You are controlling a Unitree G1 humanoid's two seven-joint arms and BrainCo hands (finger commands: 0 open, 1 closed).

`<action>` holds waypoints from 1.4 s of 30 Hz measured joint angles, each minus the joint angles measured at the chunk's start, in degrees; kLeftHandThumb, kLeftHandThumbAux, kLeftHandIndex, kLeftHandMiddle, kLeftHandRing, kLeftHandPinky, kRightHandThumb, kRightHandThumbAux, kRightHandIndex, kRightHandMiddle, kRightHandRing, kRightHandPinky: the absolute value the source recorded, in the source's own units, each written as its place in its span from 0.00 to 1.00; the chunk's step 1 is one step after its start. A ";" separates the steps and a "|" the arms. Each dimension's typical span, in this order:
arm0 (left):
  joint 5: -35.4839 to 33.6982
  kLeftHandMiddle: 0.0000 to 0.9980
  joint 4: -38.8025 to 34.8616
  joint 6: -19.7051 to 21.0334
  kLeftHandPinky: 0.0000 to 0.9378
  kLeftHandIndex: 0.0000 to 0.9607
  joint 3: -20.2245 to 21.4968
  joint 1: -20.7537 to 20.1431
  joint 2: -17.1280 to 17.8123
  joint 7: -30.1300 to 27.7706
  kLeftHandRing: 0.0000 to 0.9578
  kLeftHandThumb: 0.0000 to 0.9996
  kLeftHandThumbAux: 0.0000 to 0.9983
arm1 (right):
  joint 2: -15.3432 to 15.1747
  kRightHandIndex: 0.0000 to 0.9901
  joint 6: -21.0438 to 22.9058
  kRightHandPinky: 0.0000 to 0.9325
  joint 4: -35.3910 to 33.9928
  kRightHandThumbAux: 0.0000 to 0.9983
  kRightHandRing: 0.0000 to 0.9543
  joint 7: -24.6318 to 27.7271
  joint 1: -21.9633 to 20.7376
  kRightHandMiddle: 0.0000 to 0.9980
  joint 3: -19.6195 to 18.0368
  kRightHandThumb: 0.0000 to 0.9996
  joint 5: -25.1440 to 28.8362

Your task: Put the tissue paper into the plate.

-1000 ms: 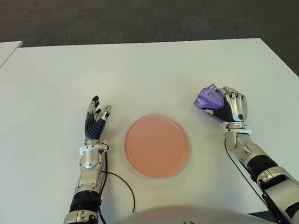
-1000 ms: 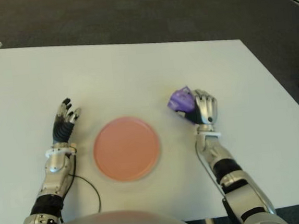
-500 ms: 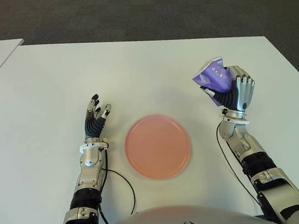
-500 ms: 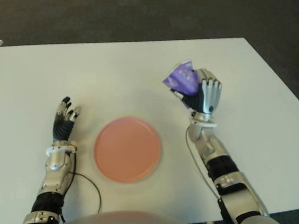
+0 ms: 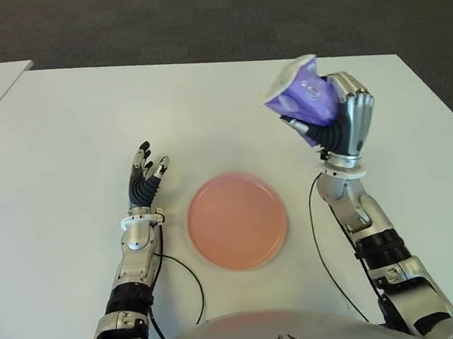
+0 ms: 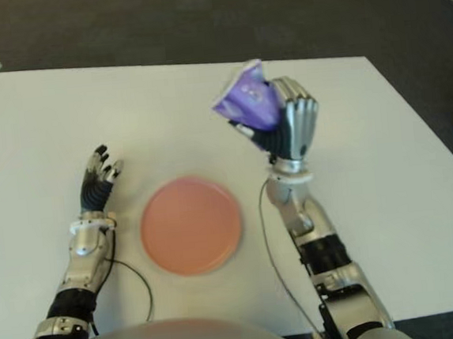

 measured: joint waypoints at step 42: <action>-0.74 0.00 -0.69 -0.93 0.00 0.00 -0.22 0.34 0.57 -1.37 0.00 0.00 0.50 | -1.74 0.40 -22.92 0.88 -9.68 0.68 0.85 42.91 7.46 0.53 12.35 0.85 6.46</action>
